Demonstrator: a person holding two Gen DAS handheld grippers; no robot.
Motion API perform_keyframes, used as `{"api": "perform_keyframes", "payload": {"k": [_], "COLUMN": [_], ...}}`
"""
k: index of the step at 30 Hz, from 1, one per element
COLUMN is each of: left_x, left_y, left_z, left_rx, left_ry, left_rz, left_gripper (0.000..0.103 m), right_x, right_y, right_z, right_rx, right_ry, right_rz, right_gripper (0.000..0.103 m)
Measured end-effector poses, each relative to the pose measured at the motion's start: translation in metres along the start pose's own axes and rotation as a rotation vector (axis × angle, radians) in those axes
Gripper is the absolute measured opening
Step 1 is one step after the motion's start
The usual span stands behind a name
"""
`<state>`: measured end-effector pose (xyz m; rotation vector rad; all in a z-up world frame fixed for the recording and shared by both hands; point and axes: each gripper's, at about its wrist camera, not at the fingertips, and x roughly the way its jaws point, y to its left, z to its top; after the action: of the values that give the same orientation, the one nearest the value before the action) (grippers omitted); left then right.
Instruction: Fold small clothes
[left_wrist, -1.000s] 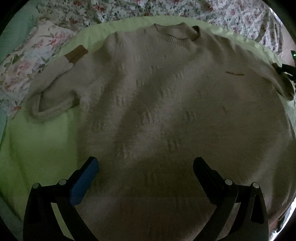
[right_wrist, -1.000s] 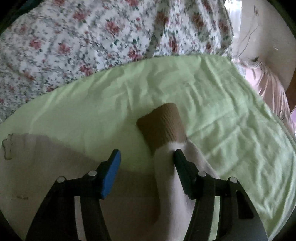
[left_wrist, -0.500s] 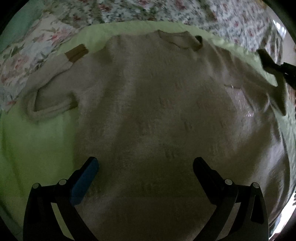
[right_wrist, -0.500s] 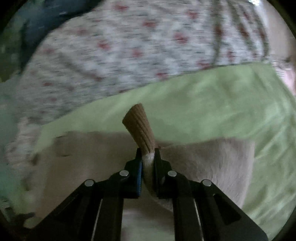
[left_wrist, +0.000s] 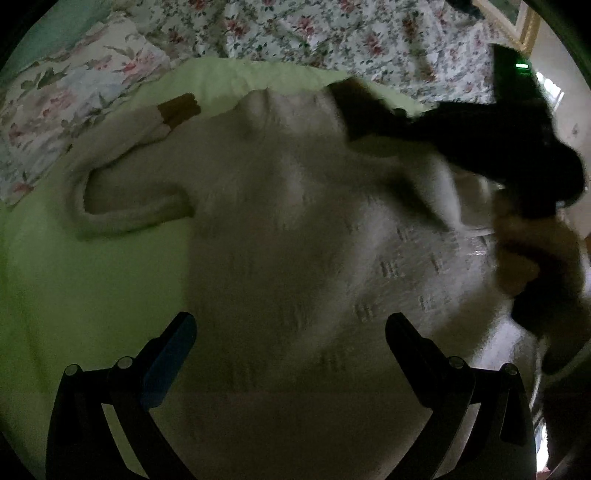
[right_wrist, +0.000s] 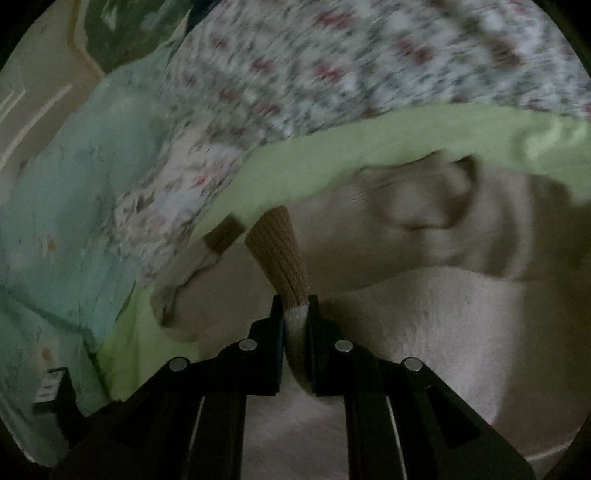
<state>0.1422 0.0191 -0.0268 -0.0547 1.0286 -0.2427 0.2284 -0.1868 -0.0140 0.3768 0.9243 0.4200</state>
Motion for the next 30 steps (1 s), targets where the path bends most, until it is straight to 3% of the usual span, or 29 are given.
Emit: {"api": "perform_keyframes", "payload": {"k": [3, 6, 8, 10, 19, 21, 22, 23, 25, 28, 30], "left_x": [0.002, 0.013, 0.025, 0.040, 0.101, 0.102, 0.103, 0.103, 0.103, 0.079, 0.073], "left_y": [0.005, 0.009, 0.009, 0.012, 0.026, 0.025, 0.023, 0.022, 0.017, 0.026, 0.036], "left_z": [0.005, 0.016, 0.027, 0.041, 0.103, 0.111, 0.114, 0.115, 0.117, 0.117, 0.115], "left_rx": [0.014, 0.013, 0.002, -0.016, -0.116, -0.107, -0.095, -0.084, -0.059, -0.061, -0.070], "left_ry": [-0.010, -0.005, 0.005, 0.023, 0.045, 0.027, 0.024, 0.025, 0.036, -0.049, -0.065], "left_rz": [-0.019, -0.055, -0.100, -0.143, -0.274, -0.307, -0.314, -0.312, -0.294, -0.232, -0.213], "left_gripper": [0.102, 0.102, 0.102, 0.102, 0.100, 0.087, 0.066, 0.039, 0.006, 0.006, 0.006], "right_x": [0.025, 0.039, 0.034, 0.019, -0.087, -0.107, -0.113, -0.122, -0.135, -0.154, -0.164], "right_y": [0.007, 0.004, -0.001, -0.005, -0.062, -0.078, -0.083, -0.090, -0.102, -0.118, -0.130], "right_z": [-0.006, -0.008, -0.011, -0.012, -0.042, -0.052, -0.055, -0.059, -0.064, -0.066, -0.067], "right_rx": [-0.006, 0.003, 0.024, 0.029, 0.139, 0.173, 0.188, 0.208, 0.241, 0.260, 0.276], "right_ry": [0.033, 0.073, 0.069, 0.034, -0.112, -0.134, -0.142, -0.153, -0.174, -0.209, -0.231], "right_rz": [0.012, 0.016, 0.049, 0.039, -0.098, -0.134, -0.143, -0.155, -0.181, -0.240, -0.294], "right_gripper": [0.012, 0.022, 0.040, 0.050, 0.051, 0.051, 0.051, 0.051, 0.051, 0.051, 0.051]}}
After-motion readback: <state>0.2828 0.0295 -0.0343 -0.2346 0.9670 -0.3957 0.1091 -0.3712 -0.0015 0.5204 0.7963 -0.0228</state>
